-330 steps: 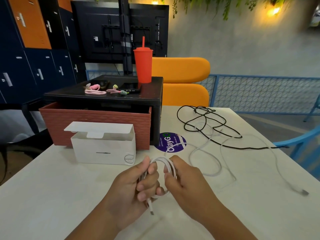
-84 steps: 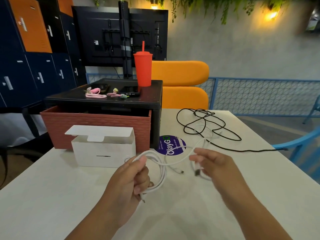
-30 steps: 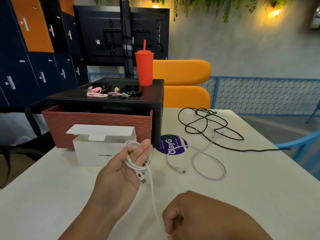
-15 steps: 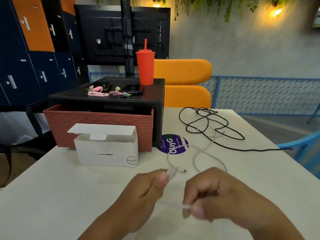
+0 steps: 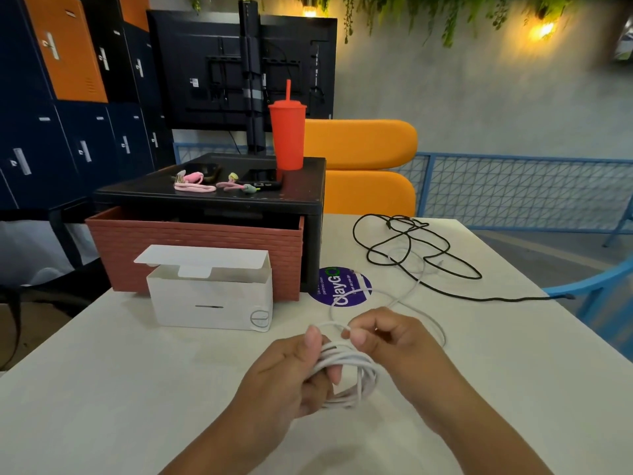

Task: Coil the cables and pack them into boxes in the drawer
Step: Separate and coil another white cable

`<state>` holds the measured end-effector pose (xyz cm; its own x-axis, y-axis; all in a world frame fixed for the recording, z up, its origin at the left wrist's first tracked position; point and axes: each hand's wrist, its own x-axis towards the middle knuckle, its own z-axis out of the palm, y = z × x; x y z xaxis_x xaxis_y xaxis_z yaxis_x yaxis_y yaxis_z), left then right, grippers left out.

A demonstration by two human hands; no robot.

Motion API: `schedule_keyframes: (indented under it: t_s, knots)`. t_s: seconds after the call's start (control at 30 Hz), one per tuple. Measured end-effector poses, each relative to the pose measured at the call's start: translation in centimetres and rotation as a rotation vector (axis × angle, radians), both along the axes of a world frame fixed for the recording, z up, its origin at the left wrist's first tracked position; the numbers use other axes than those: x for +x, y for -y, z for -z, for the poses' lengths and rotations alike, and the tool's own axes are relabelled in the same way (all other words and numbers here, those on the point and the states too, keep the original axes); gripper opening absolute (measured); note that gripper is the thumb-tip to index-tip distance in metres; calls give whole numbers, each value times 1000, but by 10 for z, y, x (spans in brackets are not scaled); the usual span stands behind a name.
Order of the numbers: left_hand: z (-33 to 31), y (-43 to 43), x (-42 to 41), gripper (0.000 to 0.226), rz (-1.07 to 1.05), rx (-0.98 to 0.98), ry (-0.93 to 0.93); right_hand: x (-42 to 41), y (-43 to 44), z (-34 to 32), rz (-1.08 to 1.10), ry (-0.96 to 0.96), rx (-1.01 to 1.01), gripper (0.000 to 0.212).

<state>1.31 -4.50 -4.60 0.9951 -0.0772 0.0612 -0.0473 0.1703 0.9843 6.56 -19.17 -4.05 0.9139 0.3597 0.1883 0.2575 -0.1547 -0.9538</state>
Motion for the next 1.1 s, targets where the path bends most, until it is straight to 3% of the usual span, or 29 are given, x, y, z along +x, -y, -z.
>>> schedule_keyframes:
  t_s: [0.13,0.3,0.5,0.67,0.83,0.97,1.1]
  knots:
    - [1,0,3,51,-100,-42,-54,-7,-9,-2,-147,-317,251,26]
    - [2,1,6,48,-160,-31,-56,-5,-5,0,-307,-437,410,22]
    - [0,5,5,53,-225,24,-30,-11,-11,0,-261,-315,256,23]
    - [-1,2,9,49,-282,157,-93,-12,-12,-1,-75,-58,-98,11]
    - [0,-1,15,45,-339,82,-165,-10,-6,1,-5,200,-402,23]
    - [0,-4,17,40,-296,-48,-193,-6,-1,0,10,165,-389,26]
    - [-2,-9,16,38,-209,-259,-237,-2,1,3,48,43,-266,15]
